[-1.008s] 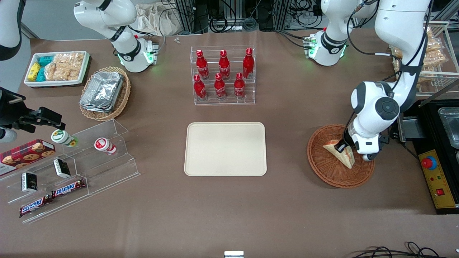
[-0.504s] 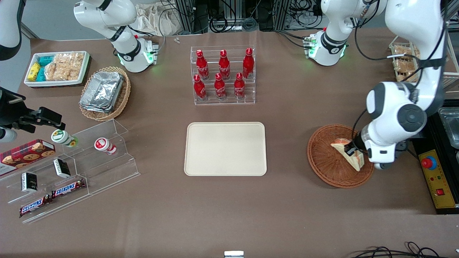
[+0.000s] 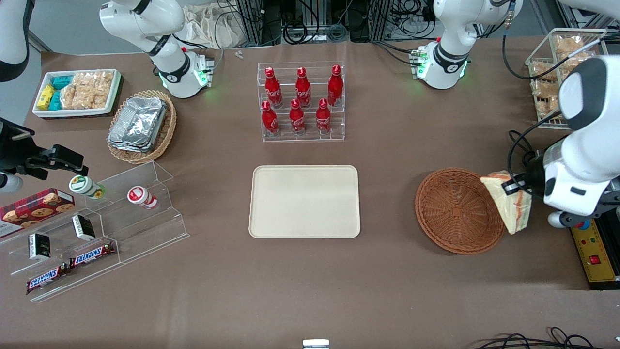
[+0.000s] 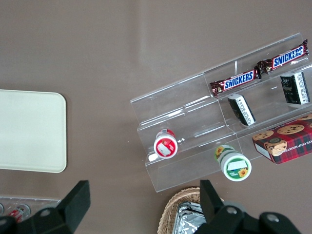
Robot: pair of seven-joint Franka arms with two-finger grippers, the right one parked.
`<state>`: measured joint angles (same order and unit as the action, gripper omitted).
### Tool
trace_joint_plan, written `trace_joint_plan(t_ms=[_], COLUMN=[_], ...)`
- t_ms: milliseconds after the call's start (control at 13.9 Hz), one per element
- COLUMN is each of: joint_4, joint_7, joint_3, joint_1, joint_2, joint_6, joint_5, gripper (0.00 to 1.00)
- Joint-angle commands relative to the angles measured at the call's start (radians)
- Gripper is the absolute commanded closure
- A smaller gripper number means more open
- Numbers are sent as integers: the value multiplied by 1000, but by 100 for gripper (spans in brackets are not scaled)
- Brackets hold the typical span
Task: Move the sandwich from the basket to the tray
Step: 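Lift the sandwich out of the basket with the left gripper, then carry the sandwich over the cream tray and lower it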
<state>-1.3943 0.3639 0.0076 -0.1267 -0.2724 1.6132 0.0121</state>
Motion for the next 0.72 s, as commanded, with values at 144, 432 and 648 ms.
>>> trace_joint_plan(t_ms=[144, 432, 648], joint_4=[38, 124, 129], joint_7=[-65, -39, -7], joint_3=[-208, -365, -362], joint_1=[-5, -13, -106], joint_2=[-73, -233, -342], joint_6=[-16, 14, 146], joint_5=[12, 14, 20], gripper=[100, 100, 100])
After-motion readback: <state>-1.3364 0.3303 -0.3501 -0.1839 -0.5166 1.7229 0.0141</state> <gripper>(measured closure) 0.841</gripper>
